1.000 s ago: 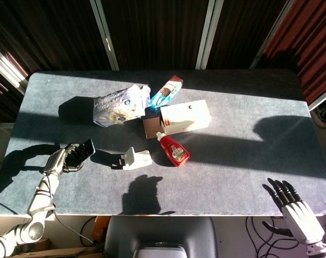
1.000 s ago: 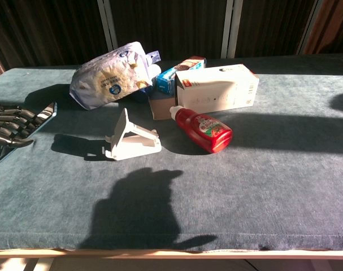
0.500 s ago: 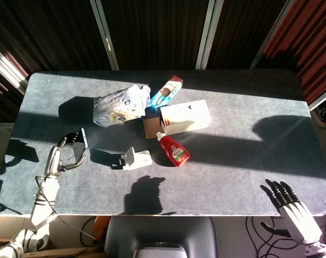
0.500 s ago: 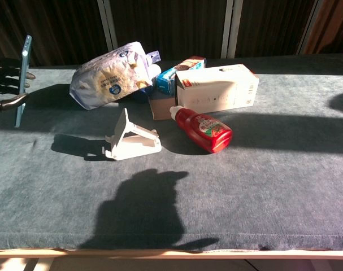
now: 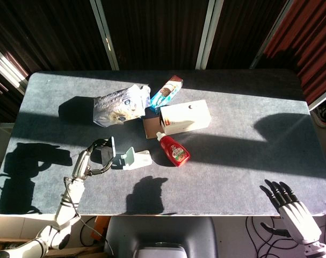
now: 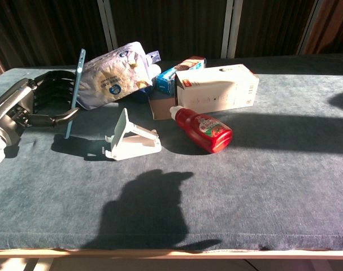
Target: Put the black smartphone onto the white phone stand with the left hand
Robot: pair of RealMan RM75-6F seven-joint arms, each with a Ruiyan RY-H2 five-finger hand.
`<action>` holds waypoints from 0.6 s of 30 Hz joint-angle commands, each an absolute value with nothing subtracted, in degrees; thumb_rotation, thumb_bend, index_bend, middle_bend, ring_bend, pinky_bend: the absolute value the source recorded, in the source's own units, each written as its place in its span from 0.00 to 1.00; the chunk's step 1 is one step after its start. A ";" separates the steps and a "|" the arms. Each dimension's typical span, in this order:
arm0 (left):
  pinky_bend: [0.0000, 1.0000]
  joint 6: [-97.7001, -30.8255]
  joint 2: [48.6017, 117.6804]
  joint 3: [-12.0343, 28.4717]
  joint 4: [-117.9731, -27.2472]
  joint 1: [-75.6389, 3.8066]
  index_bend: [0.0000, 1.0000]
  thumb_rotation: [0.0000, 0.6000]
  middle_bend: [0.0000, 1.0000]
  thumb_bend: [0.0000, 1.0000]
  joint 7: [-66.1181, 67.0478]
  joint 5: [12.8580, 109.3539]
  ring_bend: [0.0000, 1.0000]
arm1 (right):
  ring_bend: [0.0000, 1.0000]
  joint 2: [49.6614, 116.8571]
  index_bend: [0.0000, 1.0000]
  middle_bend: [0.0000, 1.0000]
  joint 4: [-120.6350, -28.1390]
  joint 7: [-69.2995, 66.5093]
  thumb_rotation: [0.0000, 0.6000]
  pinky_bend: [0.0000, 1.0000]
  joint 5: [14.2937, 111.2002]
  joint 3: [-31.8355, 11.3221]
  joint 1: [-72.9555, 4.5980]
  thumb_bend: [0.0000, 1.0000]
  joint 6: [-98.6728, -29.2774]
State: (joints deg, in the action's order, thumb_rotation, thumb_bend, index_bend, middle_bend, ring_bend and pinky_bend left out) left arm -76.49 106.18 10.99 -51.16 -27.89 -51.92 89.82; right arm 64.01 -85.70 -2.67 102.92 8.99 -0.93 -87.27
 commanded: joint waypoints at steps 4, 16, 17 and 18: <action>0.25 -72.06 106.05 12.90 -63.66 -27.98 0.89 1.00 1.00 0.44 -42.40 82.94 0.70 | 0.00 63.92 0.00 0.00 -85.84 -2.70 1.00 0.00 102.78 9.01 -1.19 0.32 -86.65; 0.23 -69.52 109.07 15.70 -66.98 -29.53 0.89 1.00 1.00 0.44 -34.49 77.27 0.70 | 0.00 63.60 0.00 0.00 -85.79 -3.34 1.00 0.00 103.01 9.16 -1.31 0.32 -86.58; 0.23 -69.35 109.82 15.83 -66.03 -29.78 0.89 1.00 1.00 0.44 -34.70 77.06 0.70 | 0.00 63.56 0.00 0.00 -85.79 -3.48 1.00 0.00 103.01 9.16 -1.29 0.32 -86.65; 0.23 -69.43 110.32 15.84 -65.39 -29.91 0.89 1.00 1.00 0.44 -34.98 77.12 0.70 | 0.00 63.53 0.00 0.00 -85.78 -3.58 1.00 0.00 103.00 9.15 -1.28 0.32 -86.70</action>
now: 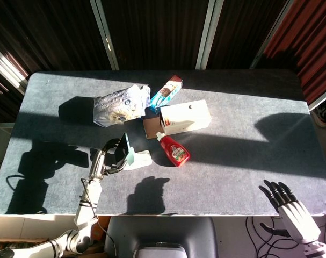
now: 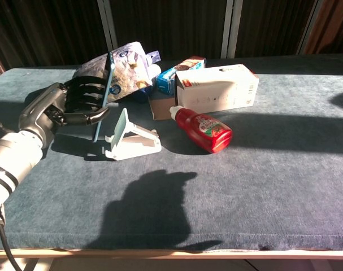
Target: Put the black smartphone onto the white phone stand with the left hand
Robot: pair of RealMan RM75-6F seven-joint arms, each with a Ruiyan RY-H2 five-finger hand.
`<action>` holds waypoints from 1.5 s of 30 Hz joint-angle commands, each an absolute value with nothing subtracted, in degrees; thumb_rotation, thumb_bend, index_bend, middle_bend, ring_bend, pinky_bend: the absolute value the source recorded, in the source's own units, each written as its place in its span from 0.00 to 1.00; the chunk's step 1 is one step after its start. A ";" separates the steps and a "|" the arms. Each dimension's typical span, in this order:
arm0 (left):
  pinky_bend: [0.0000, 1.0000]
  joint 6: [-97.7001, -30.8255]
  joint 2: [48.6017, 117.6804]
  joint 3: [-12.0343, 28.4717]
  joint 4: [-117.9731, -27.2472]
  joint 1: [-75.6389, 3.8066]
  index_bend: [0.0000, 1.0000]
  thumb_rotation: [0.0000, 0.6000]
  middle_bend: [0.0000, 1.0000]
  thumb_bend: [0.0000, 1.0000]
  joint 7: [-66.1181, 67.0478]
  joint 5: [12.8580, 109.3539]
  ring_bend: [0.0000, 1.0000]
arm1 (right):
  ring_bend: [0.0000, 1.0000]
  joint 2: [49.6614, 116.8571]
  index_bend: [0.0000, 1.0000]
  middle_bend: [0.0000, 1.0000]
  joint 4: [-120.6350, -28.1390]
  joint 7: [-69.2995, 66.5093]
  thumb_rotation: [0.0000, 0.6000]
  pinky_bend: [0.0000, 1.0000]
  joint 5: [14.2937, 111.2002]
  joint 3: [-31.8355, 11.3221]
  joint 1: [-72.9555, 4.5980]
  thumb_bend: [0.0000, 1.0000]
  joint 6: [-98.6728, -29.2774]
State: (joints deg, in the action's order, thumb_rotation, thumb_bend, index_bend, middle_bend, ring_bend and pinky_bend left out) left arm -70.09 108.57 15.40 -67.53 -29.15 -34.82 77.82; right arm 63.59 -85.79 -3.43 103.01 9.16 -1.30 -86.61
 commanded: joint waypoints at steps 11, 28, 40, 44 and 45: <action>0.22 -70.37 115.04 16.47 -59.48 -31.75 0.89 1.00 1.00 0.44 -37.09 77.82 0.70 | 0.00 63.48 0.00 0.00 -85.68 -3.90 1.00 0.00 103.36 9.35 -1.35 0.32 -86.64; 0.21 -71.67 120.64 17.61 -51.54 -33.02 0.89 1.00 1.00 0.44 -44.53 77.84 0.70 | 0.00 63.20 0.00 0.00 -85.42 -4.79 1.00 0.00 103.47 9.47 -1.19 0.32 -87.09; 0.21 -73.38 123.82 16.11 -44.57 -33.32 0.89 1.00 1.00 0.44 -50.99 79.83 0.70 | 0.00 63.23 0.00 0.00 -85.39 -4.84 1.00 0.00 103.68 9.56 -1.05 0.32 -87.32; 0.21 -72.96 124.74 15.77 -42.26 -33.58 0.89 1.00 1.00 0.44 -52.81 80.00 0.70 | 0.00 63.23 0.00 0.00 -85.32 -4.86 1.00 0.00 103.61 9.54 -1.02 0.32 -87.31; 0.21 -72.91 124.93 15.73 -41.80 -33.63 0.89 1.00 1.00 0.44 -53.08 80.01 0.69 | 0.00 63.24 0.00 0.00 -85.30 -4.88 1.00 0.00 103.60 9.54 -1.01 0.32 -87.32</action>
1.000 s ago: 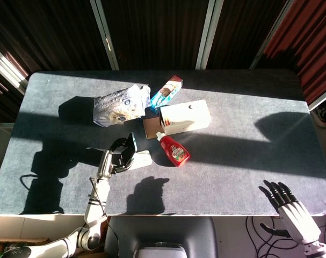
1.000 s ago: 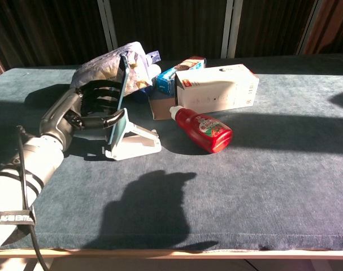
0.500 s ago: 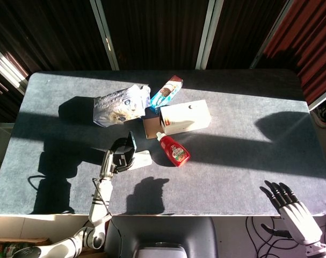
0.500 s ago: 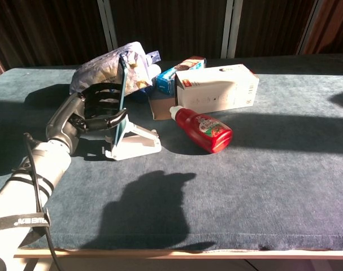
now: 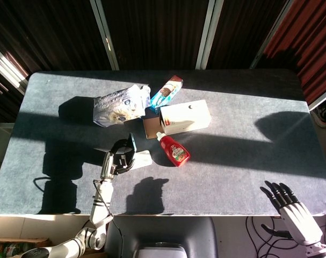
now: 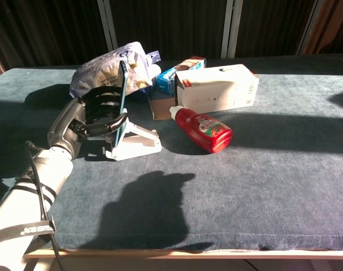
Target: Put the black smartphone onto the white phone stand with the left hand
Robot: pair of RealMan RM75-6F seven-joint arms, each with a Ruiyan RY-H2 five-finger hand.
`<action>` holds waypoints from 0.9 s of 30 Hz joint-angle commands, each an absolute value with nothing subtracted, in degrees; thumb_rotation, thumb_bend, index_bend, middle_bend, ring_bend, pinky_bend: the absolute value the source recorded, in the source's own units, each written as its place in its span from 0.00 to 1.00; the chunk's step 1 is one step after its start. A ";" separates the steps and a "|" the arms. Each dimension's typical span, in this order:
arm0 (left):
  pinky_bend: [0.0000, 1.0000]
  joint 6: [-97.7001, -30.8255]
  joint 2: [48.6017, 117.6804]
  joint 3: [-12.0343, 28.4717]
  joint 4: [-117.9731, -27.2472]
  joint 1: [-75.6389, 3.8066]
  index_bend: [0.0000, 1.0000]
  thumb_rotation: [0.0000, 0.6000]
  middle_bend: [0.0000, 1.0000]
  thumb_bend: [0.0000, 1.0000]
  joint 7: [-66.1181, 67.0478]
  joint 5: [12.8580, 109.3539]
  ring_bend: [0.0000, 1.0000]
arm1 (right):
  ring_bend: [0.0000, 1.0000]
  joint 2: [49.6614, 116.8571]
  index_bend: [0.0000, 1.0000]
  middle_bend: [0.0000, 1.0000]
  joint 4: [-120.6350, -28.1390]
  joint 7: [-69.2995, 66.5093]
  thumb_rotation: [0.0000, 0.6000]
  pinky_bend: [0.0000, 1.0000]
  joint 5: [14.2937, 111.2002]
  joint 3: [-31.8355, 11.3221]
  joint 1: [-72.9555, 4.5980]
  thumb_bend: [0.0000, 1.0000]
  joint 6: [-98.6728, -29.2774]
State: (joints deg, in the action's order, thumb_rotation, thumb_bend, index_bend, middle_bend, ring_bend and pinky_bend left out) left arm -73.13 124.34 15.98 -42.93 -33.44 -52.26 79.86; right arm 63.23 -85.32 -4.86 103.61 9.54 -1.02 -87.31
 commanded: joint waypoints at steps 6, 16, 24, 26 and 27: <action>0.21 -72.73 126.12 15.64 -38.91 -33.98 0.89 1.00 1.00 0.44 -55.02 80.06 0.69 | 0.00 63.20 0.00 0.00 -85.28 -4.93 1.00 0.00 103.64 9.56 -1.01 0.32 -87.32; 0.20 -72.99 127.90 15.25 -34.04 -34.31 0.89 1.00 1.00 0.45 -59.56 80.40 0.69 | 0.00 63.21 0.00 0.00 -85.20 -4.98 1.00 0.00 103.65 9.54 -0.94 0.32 -87.43; 0.20 -72.97 128.85 14.65 -31.71 -34.35 0.89 1.00 1.00 0.46 -61.61 80.65 0.68 | 0.00 63.23 0.00 0.00 -85.25 -4.85 1.00 0.00 103.73 9.59 -0.89 0.32 -87.45; 0.20 -72.75 128.96 14.52 -31.32 -34.31 0.89 1.00 1.00 0.46 -61.95 80.61 0.68 | 0.00 63.23 0.00 0.00 -85.22 -4.87 1.00 0.00 103.74 9.58 -0.87 0.32 -87.48; 0.20 -72.65 129.02 14.46 -31.16 -34.26 0.89 1.00 1.00 0.46 -62.04 80.58 0.68 | 0.00 63.22 0.00 0.00 -85.22 -4.86 1.00 0.00 103.77 9.60 -0.87 0.32 -87.49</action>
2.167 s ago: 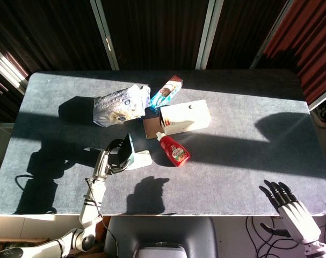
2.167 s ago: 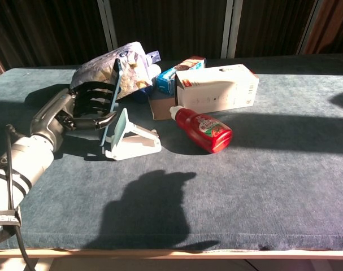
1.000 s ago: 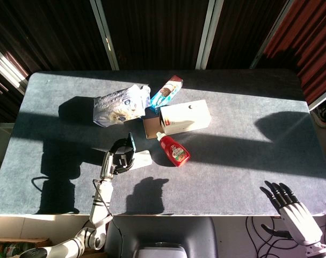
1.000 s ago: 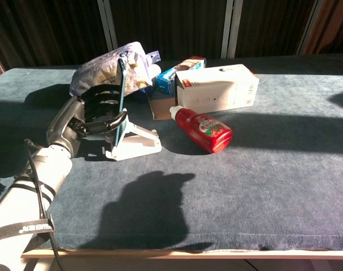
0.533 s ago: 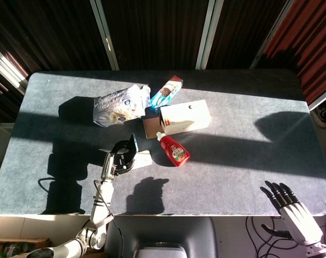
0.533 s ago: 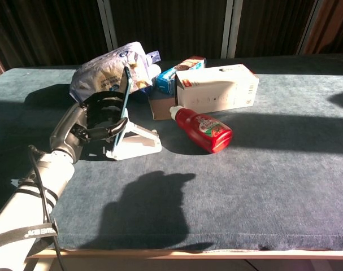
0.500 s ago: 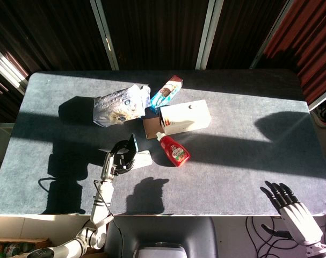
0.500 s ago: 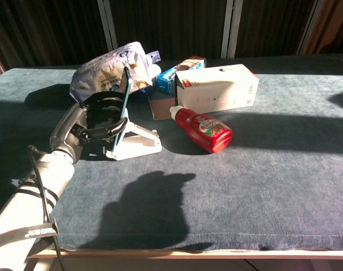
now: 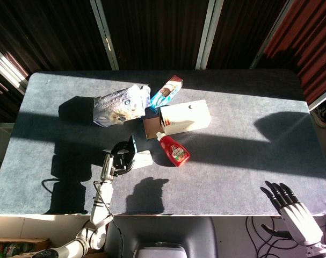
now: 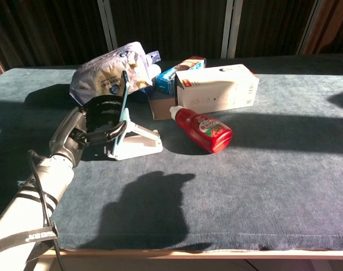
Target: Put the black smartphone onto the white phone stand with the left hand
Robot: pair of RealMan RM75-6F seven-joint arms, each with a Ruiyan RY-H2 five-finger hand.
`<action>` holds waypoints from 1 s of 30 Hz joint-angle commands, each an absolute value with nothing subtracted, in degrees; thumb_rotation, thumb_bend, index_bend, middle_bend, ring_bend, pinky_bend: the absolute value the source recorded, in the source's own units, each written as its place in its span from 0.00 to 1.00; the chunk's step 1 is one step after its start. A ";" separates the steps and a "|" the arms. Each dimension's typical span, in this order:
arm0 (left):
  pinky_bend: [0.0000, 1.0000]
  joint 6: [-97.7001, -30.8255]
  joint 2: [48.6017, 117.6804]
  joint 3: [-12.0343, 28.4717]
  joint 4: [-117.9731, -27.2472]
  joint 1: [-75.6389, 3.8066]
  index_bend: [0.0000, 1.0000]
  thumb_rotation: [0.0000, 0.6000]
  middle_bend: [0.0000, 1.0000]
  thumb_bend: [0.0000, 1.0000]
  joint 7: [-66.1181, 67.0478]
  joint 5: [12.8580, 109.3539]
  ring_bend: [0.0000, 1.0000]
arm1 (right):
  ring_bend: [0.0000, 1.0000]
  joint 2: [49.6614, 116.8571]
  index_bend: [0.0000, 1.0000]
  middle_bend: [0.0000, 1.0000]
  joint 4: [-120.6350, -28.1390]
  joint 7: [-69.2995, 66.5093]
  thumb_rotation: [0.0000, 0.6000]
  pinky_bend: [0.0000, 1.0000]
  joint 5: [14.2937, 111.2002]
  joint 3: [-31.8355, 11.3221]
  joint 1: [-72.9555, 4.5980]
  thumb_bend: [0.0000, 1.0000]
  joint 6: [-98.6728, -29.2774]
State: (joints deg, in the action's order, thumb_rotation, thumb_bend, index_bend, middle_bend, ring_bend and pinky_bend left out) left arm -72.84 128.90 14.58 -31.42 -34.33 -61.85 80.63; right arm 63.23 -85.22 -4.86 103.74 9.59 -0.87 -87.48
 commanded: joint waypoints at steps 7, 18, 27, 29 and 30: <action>0.18 -71.69 129.32 13.74 -30.21 -34.45 0.77 1.00 0.97 0.41 -62.20 80.82 0.56 | 0.00 63.13 0.00 0.00 -85.21 -5.07 1.00 0.00 103.85 9.64 -0.81 0.32 -87.65; 0.09 -70.82 129.18 13.36 -29.85 -34.74 0.44 1.00 0.66 0.35 -63.77 80.92 0.31 | 0.00 63.13 0.00 0.00 -85.30 -4.86 1.00 0.00 103.79 9.63 -0.89 0.32 -87.36; 0.03 -69.35 128.45 13.11 -31.00 -34.70 0.05 1.00 0.24 0.31 -62.99 80.61 0.06 | 0.00 63.09 0.00 0.00 -85.43 -4.77 1.00 0.00 103.85 9.68 -0.87 0.32 -87.32; 0.02 -69.30 128.44 13.18 -31.10 -34.70 0.01 1.00 0.15 0.31 -62.92 80.53 0.02 | 0.00 63.07 0.00 0.00 -85.39 -4.82 1.00 0.00 103.84 9.68 -0.86 0.32 -87.35; 0.02 -69.16 128.38 13.21 -31.19 -34.73 0.00 1.00 0.13 0.31 -62.87 80.48 0.01 | 0.00 63.07 0.00 0.00 -85.39 -4.84 1.00 0.00 103.86 9.69 -0.86 0.32 -87.36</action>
State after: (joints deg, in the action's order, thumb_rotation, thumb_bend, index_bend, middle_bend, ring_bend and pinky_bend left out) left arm -69.20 128.40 13.19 -31.16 -34.71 -62.89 80.51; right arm 63.07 -85.39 -4.84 103.86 9.69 -0.86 -87.36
